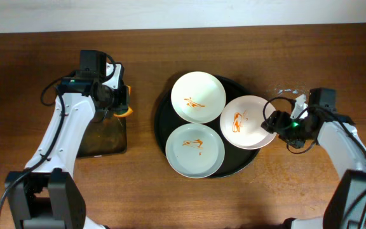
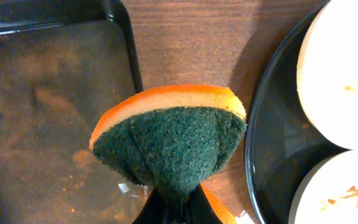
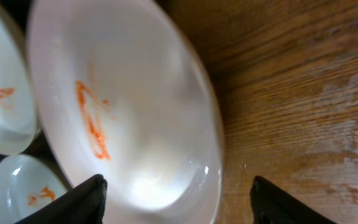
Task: Clean dirty plates on tray and stack at the side
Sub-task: 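Lift the sponge with the left gripper toward the pink-rimmed plate, then scrub the pink-rimmed plate with the sponge while right gripper holds it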
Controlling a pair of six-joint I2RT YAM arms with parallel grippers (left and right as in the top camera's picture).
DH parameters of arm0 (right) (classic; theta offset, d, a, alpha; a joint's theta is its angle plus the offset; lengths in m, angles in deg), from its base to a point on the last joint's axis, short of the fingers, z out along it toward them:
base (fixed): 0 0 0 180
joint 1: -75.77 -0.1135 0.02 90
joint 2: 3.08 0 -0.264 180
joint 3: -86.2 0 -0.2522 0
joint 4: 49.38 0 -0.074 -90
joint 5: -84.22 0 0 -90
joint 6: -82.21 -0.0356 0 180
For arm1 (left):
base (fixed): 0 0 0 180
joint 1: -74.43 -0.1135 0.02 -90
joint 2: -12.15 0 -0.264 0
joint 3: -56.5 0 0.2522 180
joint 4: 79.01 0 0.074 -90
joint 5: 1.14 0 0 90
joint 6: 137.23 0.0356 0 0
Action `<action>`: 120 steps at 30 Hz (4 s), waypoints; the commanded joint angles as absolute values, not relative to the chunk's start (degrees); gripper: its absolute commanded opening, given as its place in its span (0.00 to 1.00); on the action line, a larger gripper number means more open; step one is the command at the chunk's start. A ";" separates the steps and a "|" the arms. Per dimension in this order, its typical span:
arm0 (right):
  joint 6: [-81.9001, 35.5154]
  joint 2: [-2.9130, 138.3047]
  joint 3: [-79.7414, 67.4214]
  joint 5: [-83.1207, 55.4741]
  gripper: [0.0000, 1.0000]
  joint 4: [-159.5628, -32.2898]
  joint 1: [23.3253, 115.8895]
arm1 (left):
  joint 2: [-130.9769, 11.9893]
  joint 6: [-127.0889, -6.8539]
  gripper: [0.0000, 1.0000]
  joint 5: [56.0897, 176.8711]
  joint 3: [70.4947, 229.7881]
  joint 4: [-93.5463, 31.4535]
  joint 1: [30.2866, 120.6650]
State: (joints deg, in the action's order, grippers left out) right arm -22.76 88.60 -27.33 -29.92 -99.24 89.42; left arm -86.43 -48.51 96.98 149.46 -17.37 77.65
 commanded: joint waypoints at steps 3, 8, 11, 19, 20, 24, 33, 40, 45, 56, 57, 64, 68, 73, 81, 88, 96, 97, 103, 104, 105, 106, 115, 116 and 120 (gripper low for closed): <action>-22.43 92.51 -26.45 -30.86 0.47 -96.83 89.66 | -85.86 -47.64 0.01 96.57 150.14 -16.72 77.80; -22.41 92.47 -26.45 -30.84 0.10 -96.31 89.66 | -85.86 -47.64 0.01 96.57 150.14 -16.54 77.80; -22.41 92.47 -26.45 -30.86 0.04 -96.75 89.68 | -85.86 -47.64 0.00 96.59 150.14 -16.54 77.80; -22.38 85.63 -26.45 -30.64 0.04 -101.36 89.66 | -85.86 -47.62 0.01 106.03 150.14 -17.66 78.81; -22.36 85.67 -26.45 -30.62 0.04 -101.99 89.66 | -85.86 -47.62 0.00 106.27 150.14 -18.10 80.34; -21.71 85.67 -26.45 -30.62 0.04 -103.37 89.66 | -85.86 -47.64 0.01 107.80 150.14 -23.32 88.82; -21.53 85.67 -26.45 -30.42 0.04 -104.57 89.66 | -91.20 -57.15 0.01 107.76 150.14 -46.58 112.42; -21.53 85.67 -26.45 -30.42 0.04 -104.77 89.66 | -99.50 -69.17 0.01 110.43 150.14 -54.75 118.17; -21.53 85.67 -26.45 -30.42 0.04 -104.79 89.66 | -103.87 -73.56 0.01 114.60 150.14 -59.08 118.30; -21.51 85.67 -26.45 -30.45 0.04 -105.42 89.66 | -108.44 -73.54 0.00 100.39 150.14 -66.73 118.26; -21.51 85.67 -26.45 -30.47 0.04 -105.45 89.66 | -109.03 -73.52 0.00 100.37 150.14 -67.23 118.26; -21.51 85.67 -26.45 -30.47 0.04 -105.86 89.66 | -110.34 -71.88 0.00 95.04 150.12 -70.09 118.28; -21.51 85.67 -26.45 -30.47 0.04 -105.84 89.66 | -111.02 -71.16 0.00 95.04 150.12 -64.43 118.30; -21.53 85.67 -26.45 -30.45 0.04 -105.84 89.66 | -111.02 -71.18 0.00 103.67 150.14 -54.47 118.30; -21.57 85.67 -26.45 -26.07 0.04 -101.38 89.66 | -110.93 -71.20 0.01 124.68 151.39 -54.33 118.26; -21.75 85.67 -26.45 -23.08 0.04 -99.15 89.66 | -110.93 -69.98 0.00 128.48 151.39 -43.84 117.12; -21.49 85.67 -26.45 -28.28 0.19 -113.55 89.66 | -109.97 -67.92 0.01 122.03 153.27 -43.69 117.01; -21.36 85.67 -26.45 -28.26 0.22 -115.81 89.66 | -109.97 -67.92 0.01 121.33 153.38 -43.69 117.01; -20.26 85.78 -32.53 -28.15 0.39 -111.70 89.62 | -109.95 -67.94 0.01 120.72 153.46 -45.31 117.01; -20.26 85.80 -34.63 -30.88 0.30 -108.05 89.60 | -109.95 -67.94 0.01 120.74 153.55 -45.44 117.01; -20.26 85.80 -34.93 -31.82 0.27 -107.37 89.60 | -109.97 -67.94 0.01 120.76 153.55 -45.44 117.01; -20.26 85.80 -34.96 -32.46 0.24 -107.02 89.60 | -109.95 -67.97 0.00 120.79 153.55 -45.44 117.01; -22.89 85.78 -35.04 -31.60 0.04 -102.04 87.41 | -109.25 -67.18 0.01 127.96 153.59 -40.81 117.08; -23.76 85.78 -35.04 -31.49 0.04 -100.72 87.41 | -108.92 -66.81 0.01 127.91 153.59 -39.65 117.08; -23.76 85.78 -35.04 -31.49 0.04 -99.94 87.41 | -108.88 -66.85 0.01 132.83 153.59 -36.52 117.28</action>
State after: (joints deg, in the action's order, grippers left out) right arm -22.91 86.11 -34.85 -31.21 -100.31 87.72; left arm -109.69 -67.79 128.09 153.05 -36.83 117.17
